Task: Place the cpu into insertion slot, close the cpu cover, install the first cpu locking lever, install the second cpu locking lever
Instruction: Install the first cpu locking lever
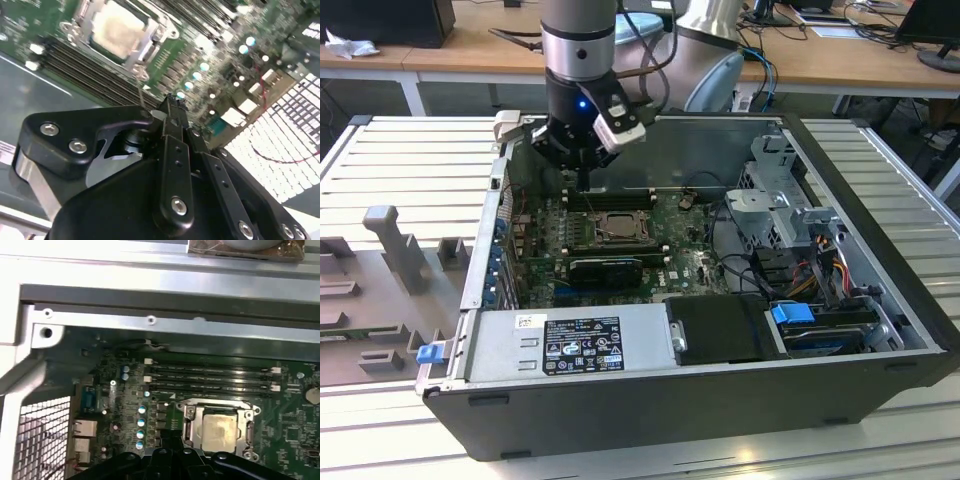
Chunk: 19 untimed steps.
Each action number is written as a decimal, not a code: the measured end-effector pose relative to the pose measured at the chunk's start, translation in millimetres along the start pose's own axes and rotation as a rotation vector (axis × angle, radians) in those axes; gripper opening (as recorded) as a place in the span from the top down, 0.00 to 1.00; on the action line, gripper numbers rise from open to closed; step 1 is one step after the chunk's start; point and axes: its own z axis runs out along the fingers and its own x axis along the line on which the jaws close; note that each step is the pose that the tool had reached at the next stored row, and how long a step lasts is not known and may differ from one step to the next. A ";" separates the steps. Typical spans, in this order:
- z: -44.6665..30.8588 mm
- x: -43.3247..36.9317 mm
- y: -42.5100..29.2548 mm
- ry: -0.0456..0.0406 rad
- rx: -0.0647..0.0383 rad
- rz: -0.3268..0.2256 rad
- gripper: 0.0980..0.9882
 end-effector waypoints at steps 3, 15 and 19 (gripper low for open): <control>10.7 10.9 8.1 -0.0003 0.000 0.000 0.99; 16.7 -4.1 26.9 -0.0003 0.001 0.000 0.99; 17.2 -18.7 26.6 -0.0003 0.001 0.000 0.99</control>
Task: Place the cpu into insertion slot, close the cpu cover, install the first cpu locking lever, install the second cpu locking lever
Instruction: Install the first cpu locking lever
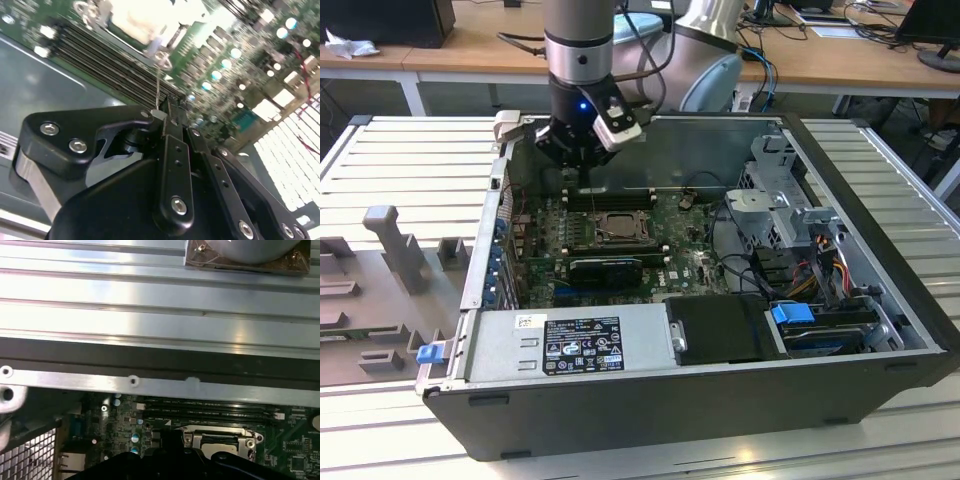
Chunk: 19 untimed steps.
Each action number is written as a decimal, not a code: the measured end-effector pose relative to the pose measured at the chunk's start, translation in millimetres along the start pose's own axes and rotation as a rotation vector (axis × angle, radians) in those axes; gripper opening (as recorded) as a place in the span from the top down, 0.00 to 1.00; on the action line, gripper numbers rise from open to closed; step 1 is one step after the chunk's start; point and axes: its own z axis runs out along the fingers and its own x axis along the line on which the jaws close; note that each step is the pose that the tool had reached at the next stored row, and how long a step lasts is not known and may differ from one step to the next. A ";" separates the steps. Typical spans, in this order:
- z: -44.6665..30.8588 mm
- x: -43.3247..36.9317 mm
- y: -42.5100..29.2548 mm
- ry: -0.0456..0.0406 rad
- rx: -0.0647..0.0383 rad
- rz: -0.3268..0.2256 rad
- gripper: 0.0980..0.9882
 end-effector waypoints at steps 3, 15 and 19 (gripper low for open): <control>0.7 -16.0 -0.9 0.0001 0.000 0.000 0.99; 14.9 -38.6 -3.6 -0.0035 -0.035 0.017 0.99; 18.0 -38.9 -3.8 -0.0034 -0.035 0.018 0.99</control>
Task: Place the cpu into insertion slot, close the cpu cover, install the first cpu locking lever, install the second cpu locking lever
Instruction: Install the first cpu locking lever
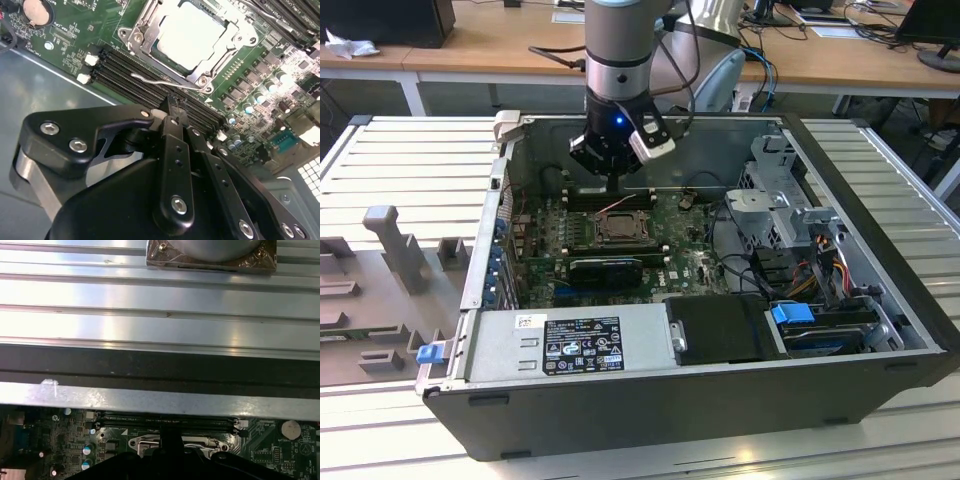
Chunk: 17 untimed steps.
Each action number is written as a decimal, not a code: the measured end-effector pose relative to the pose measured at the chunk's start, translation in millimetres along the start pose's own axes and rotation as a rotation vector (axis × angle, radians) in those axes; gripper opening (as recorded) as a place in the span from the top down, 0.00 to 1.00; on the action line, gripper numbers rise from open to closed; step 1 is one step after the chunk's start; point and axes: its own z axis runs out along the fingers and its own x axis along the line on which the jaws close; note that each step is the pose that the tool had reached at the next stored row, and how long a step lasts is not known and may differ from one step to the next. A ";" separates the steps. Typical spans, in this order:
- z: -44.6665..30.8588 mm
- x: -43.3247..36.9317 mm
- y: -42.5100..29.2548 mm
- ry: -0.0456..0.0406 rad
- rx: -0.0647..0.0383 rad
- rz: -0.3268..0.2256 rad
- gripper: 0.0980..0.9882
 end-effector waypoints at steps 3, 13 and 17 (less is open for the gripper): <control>0.8 0.0 -0.1 0.0000 0.000 0.000 0.99; 10.4 -5.4 -1.3 -0.0013 -0.031 0.000 0.99; 11.5 -8.2 -1.2 -0.0014 -0.030 0.000 0.99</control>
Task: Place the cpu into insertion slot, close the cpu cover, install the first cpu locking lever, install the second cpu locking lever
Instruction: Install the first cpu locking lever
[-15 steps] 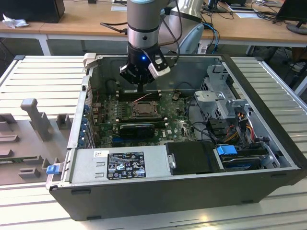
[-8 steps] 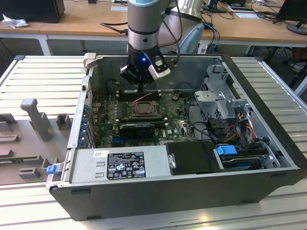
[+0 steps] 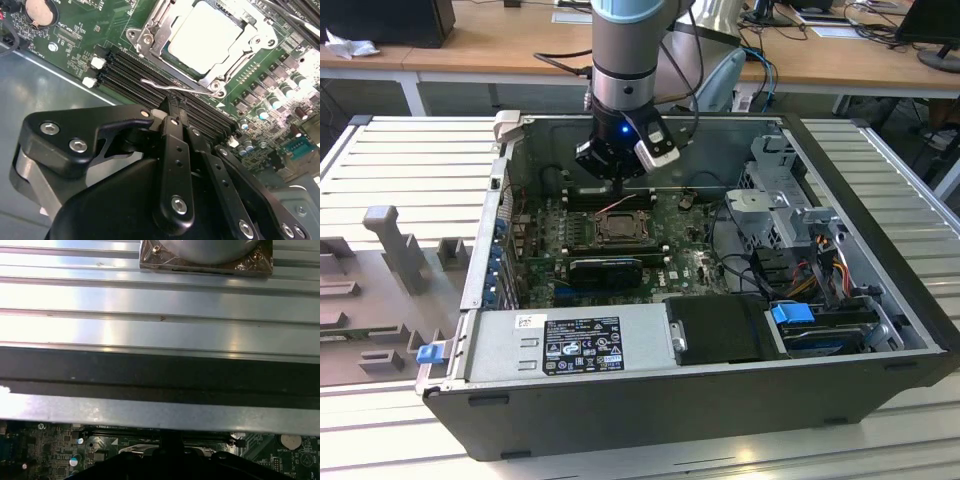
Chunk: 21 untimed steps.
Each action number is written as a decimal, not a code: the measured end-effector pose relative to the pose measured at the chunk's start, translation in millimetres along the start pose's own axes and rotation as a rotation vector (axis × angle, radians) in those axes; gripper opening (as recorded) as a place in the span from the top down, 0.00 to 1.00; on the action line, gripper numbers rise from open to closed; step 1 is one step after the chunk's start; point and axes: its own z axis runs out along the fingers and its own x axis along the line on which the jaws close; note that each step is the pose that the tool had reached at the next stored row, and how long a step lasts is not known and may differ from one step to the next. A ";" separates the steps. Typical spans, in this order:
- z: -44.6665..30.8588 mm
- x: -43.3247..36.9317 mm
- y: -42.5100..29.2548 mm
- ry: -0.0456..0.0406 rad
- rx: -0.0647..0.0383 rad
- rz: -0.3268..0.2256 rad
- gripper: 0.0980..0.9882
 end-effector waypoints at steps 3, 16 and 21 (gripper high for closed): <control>1.1 -3.1 0.1 0.0000 0.001 0.000 0.99; 11.3 -13.2 -2.0 0.0014 0.014 -0.006 0.99; 15.6 -16.0 -2.9 0.0008 0.014 -0.001 0.99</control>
